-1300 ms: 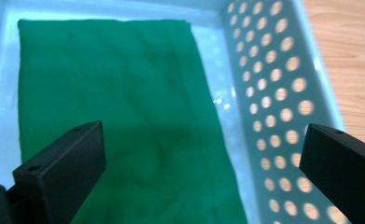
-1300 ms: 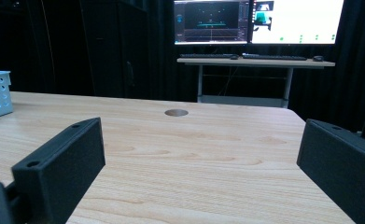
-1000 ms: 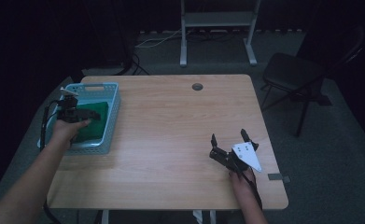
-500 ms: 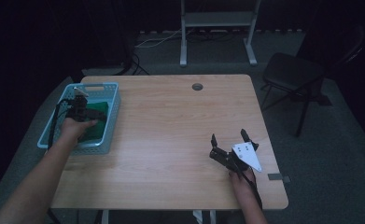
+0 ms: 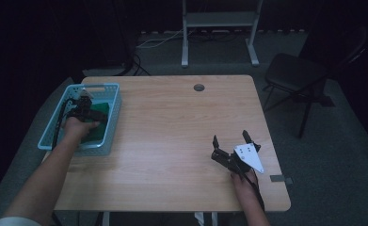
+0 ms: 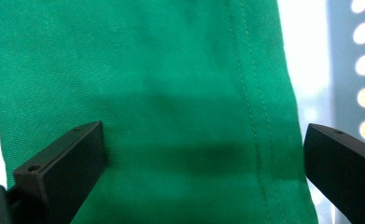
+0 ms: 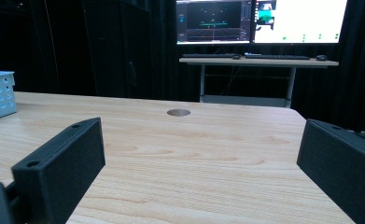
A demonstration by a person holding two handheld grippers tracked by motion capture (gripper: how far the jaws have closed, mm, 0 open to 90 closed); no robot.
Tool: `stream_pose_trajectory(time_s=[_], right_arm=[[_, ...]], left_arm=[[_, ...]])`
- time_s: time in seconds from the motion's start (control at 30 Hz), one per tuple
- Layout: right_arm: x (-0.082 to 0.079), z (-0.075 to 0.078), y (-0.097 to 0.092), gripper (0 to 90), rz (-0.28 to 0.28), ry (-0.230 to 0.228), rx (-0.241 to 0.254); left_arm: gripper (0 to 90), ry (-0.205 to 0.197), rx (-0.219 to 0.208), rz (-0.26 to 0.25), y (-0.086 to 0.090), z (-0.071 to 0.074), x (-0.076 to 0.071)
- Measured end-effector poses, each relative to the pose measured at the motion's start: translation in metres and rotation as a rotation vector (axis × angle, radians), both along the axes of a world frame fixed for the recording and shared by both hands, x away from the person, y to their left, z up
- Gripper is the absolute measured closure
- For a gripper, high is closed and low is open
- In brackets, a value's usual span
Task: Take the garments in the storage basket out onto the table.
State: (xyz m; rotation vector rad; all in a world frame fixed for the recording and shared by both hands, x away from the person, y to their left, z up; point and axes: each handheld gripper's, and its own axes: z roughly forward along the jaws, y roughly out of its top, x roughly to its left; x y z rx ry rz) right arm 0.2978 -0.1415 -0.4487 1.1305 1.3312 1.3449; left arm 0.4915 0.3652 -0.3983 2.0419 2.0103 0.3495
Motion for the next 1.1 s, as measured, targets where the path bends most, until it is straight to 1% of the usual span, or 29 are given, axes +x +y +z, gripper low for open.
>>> stream_pose_trajectory(time_s=[0.03,0.07,0.1,0.13,0.17,0.2,0.23,0.33,0.4,0.63,0.67,0.7,0.83,0.87,0.97,1.0,1.03,1.07,1.1], right_arm=[[0.000,0.000,0.000,0.3,0.000,0.000,0.000],[0.000,0.000,0.000,0.3,0.001,0.000,0.001],[0.000,0.000,0.000,0.3,0.001,0.000,0.001],[0.000,0.000,0.000,0.3,0.001,0.000,0.001],[0.000,0.000,0.000,0.3,0.003,0.000,0.000],[0.000,0.000,0.000,0.3,0.003,0.000,0.000],[0.000,0.000,0.000,0.3,0.005,0.000,0.002],[0.000,0.000,0.000,0.3,0.006,0.000,0.001],[0.000,0.000,0.000,0.3,0.007,0.000,0.000],[0.000,0.000,0.000,0.3,0.008,0.000,-0.001],[0.000,0.000,0.000,0.3,0.008,0.000,-0.001],[0.000,0.000,0.000,0.3,0.008,0.001,0.000],[0.000,0.000,0.000,0.3,0.009,0.001,0.001],[0.000,0.000,0.000,0.3,0.008,0.001,0.001],[0.000,0.000,0.000,0.3,0.008,0.000,-0.001],[0.000,0.000,0.000,0.3,0.008,0.001,0.000],[0.000,0.000,0.000,0.3,0.008,0.001,0.000],[0.000,0.000,0.000,0.3,0.008,0.000,0.000],[0.000,0.000,0.000,0.3,0.009,0.000,-0.002]], left_arm=[[0.1,-0.002,-0.002,0.008,0.000,0.000,0.000],[0.1,-0.006,0.011,0.014,0.000,-0.001,0.001],[0.1,-0.006,0.011,0.014,0.000,-0.001,0.001],[0.1,-0.004,0.025,0.008,-0.001,-0.001,0.001],[0.1,0.001,0.042,0.003,-0.003,-0.003,0.001],[0.1,0.011,0.083,-0.016,-0.006,-0.007,0.001],[0.1,0.011,0.114,-0.024,-0.009,-0.010,0.001],[0.0,0.004,0.122,-0.023,-0.011,-0.010,0.001],[0.0,0.012,0.121,-0.028,-0.010,-0.010,0.000],[0.0,0.012,0.121,-0.036,-0.010,-0.010,-0.001],[0.0,0.017,0.122,-0.049,-0.010,-0.010,-0.001],[0.0,0.018,0.119,-0.051,-0.009,-0.010,-0.001],[0.2,0.022,0.118,-0.049,-0.009,-0.010,-0.001],[0.8,0.028,0.111,-0.039,-0.010,-0.010,0.000],[5.3,0.027,0.114,-0.042,-0.010,-0.008,-0.002],[10.4,0.018,0.121,-0.041,-0.010,-0.005,-0.003],[17.7,0.018,0.121,-0.041,-0.010,-0.005,-0.003],[17.7,0.015,0.133,-0.047,-0.010,-0.003,-0.004],[25.9,0.006,0.147,-0.057,-0.009,-0.001,-0.005]])
